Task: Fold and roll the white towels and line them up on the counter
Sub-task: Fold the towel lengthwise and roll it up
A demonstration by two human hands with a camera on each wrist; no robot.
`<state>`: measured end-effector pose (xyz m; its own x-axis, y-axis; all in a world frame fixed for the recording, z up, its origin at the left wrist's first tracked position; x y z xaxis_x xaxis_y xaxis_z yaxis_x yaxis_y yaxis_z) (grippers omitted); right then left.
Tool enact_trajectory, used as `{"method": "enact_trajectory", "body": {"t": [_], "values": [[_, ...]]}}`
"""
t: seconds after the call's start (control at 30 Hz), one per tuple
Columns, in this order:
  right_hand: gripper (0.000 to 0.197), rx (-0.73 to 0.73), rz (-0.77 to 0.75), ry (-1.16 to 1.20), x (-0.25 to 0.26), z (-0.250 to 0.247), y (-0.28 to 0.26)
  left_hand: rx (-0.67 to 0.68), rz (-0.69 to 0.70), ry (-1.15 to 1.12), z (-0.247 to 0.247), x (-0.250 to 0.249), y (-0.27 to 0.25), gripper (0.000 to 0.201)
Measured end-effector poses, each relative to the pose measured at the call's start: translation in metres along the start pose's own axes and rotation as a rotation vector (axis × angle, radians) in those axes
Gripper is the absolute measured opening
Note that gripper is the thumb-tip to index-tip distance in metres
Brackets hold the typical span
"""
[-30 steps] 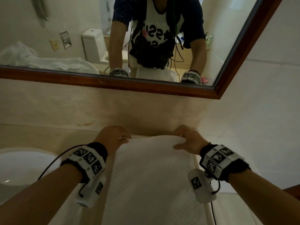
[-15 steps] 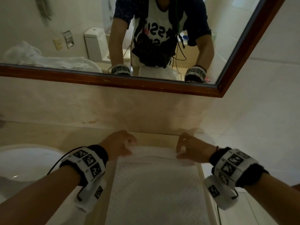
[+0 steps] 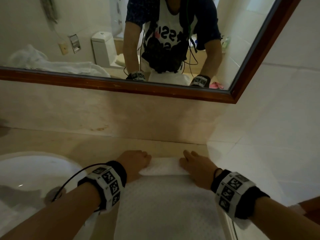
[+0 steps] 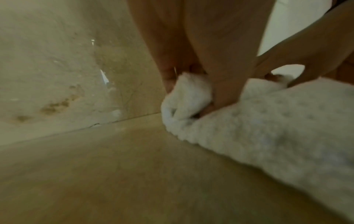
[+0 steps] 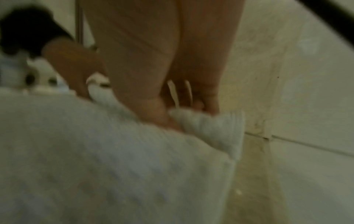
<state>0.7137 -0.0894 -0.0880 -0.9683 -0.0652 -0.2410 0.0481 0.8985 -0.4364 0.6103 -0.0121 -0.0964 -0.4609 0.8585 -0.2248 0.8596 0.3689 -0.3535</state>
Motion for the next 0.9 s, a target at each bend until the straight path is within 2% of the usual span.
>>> {"method": "enact_trajectory", "body": {"t": [0.03,0.1,0.13,0.2,0.23,0.27,0.4,0.53,0.7,0.77,0.83,0.9], "values": [[0.036,0.052,-0.008,0.048,0.000,0.005,-0.003,0.036,-0.001,-0.088,0.004,0.002,-0.002,0.021],[0.032,0.016,-0.018,0.140,-0.003,-0.004,-0.010,0.073,-0.034,-0.211,0.004,0.006,-0.004,0.027],[0.043,-0.014,-0.009,0.154,-0.008,-0.009,-0.011,0.085,-0.060,-0.247,-0.001,0.009,-0.005,0.029],[0.081,-0.073,0.004,0.067,-0.012,-0.013,-0.006,0.029,-0.054,-0.289,-0.014,0.011,-0.003,0.027],[0.094,-0.089,0.004,0.009,-0.011,-0.012,-0.004,-0.021,-0.036,-0.318,-0.019,0.011,-0.001,0.025],[0.099,-0.088,-0.003,-0.014,-0.007,-0.009,-0.002,-0.052,-0.025,-0.354,-0.020,0.011,-0.001,0.024],[0.085,0.047,-0.073,0.042,0.009,0.030,-0.008,-0.029,-0.041,-0.540,-0.002,0.015,-0.007,0.011],[0.073,0.020,-0.103,0.056,0.020,0.036,-0.019,-0.025,-0.042,-0.584,0.005,0.015,-0.017,0.022],[0.076,-0.118,-0.098,-0.011,0.024,0.023,-0.023,-0.056,0.001,-0.469,0.002,-0.002,-0.016,0.038],[0.081,-0.225,-0.053,-0.043,0.021,0.011,-0.023,-0.088,0.050,-0.351,-0.004,-0.015,-0.016,0.033],[0.090,-0.275,0.007,-0.082,0.010,-0.003,-0.019,-0.177,0.053,-0.283,-0.018,-0.015,-0.016,0.031],[0.093,-0.319,0.041,-0.168,0.001,-0.018,-0.015,-0.288,0.037,-0.215,-0.037,-0.015,-0.022,0.038]]}}
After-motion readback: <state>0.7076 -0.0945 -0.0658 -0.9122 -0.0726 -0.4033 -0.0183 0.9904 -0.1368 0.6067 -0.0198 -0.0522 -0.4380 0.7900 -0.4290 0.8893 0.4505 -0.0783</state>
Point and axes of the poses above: each hand's wrist, its own y-axis towards the middle knuckle, its own z-axis out of the palm, x = y × z, the point moved 10 cm from there along y, towards the middle knuckle, and after that the axes turned 10 degrees about -y, right-handed, at the moved point
